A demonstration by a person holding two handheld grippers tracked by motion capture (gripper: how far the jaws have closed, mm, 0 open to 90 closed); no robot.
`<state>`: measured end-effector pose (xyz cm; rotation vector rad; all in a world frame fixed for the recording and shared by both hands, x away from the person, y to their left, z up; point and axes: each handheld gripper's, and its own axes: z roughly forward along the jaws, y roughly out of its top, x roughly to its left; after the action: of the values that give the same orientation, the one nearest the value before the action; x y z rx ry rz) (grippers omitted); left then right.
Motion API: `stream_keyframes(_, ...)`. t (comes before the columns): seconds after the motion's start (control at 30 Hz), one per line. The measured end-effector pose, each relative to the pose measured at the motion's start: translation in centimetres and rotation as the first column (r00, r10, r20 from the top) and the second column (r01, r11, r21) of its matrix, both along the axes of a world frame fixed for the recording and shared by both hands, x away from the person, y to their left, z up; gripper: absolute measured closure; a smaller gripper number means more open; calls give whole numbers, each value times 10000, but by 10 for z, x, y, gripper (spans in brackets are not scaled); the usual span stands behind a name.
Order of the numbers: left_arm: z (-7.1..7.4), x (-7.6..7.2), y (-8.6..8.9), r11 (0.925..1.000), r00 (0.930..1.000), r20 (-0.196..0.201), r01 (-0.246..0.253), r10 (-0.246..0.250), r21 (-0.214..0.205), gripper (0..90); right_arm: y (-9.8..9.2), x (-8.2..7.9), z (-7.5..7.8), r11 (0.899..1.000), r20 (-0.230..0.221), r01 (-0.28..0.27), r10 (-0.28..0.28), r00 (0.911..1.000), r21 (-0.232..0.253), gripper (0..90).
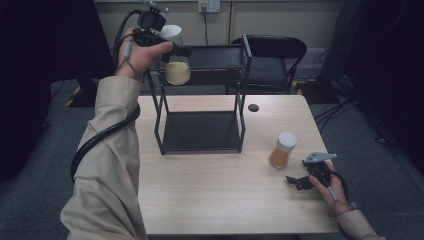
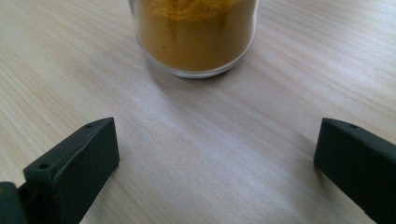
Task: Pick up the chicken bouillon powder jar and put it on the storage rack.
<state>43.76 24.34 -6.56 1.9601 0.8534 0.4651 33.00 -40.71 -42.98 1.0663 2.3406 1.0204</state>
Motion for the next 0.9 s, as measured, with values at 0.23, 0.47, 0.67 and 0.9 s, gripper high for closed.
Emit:
stream_keyframes(0.23, 14, 16, -3, 9998, 9997, 72, -217, 217, 29, 359, 0, 0, 0, 10000, -1, -5, 5, 10000, -1, 0)
stream_keyframes(0.47, 18, 37, -6, 9990, 9990, 12, -447, 447, 31, 359, 0, 1, 0, 10000, -10, -27, 27, 10000, -4, 0)
stream_keyframes(0.67, 12, 52, -8, 9968, 9968, -5, -799, 799, -96, 359, 0, 1, 0, 10000, -14, -44, 44, 10000, -3, 0)
stream_keyframes(0.9, 2, 63, -8, 9936, 9936, -85, -1127, 1126, -120, 359, -1, 1, 0, 10000, -10, -52, 52, 10000, -5, 0)
